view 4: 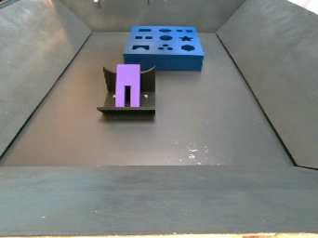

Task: Pick up the double-square object. Move up. Place the double-square object on the fixture. Regrasp the double-square object. Move to above the board. Insert the double-square object.
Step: Regrasp the double-square object.

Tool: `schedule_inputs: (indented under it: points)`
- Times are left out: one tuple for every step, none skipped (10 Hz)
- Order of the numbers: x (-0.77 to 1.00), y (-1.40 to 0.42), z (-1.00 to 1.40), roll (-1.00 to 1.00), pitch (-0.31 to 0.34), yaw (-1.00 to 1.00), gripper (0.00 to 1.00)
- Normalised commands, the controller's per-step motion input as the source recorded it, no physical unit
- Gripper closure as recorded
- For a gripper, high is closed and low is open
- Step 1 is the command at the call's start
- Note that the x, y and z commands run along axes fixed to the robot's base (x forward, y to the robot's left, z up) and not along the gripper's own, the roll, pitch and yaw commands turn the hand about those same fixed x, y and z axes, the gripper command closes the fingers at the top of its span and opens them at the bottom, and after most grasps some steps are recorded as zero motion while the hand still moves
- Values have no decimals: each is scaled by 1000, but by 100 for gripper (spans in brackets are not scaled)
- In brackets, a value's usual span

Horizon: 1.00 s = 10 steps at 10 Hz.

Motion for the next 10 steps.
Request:
schedule_inputs:
  points:
    - [39, 71, -1000, 188, 33, 108, 0]
    - [50, 62, -1000, 151, 1, 106, 0]
    - [57, 59, -1000, 127, -11, 103, 0]
    - [66, 56, -1000, 94, -26, 94, 0]
    - [78, 51, -1000, 70, -48, 80, 0]
    - [86, 46, -1000, 68, -61, 64, 0]
    - [97, 41, -1000, 65, -67, 49, 0]
    - [100, 39, -1000, 66, -63, 39, 0]
    - [113, 30, -1000, 69, -59, 22, 0]
    - [120, 27, -1000, 66, -55, 13, 0]
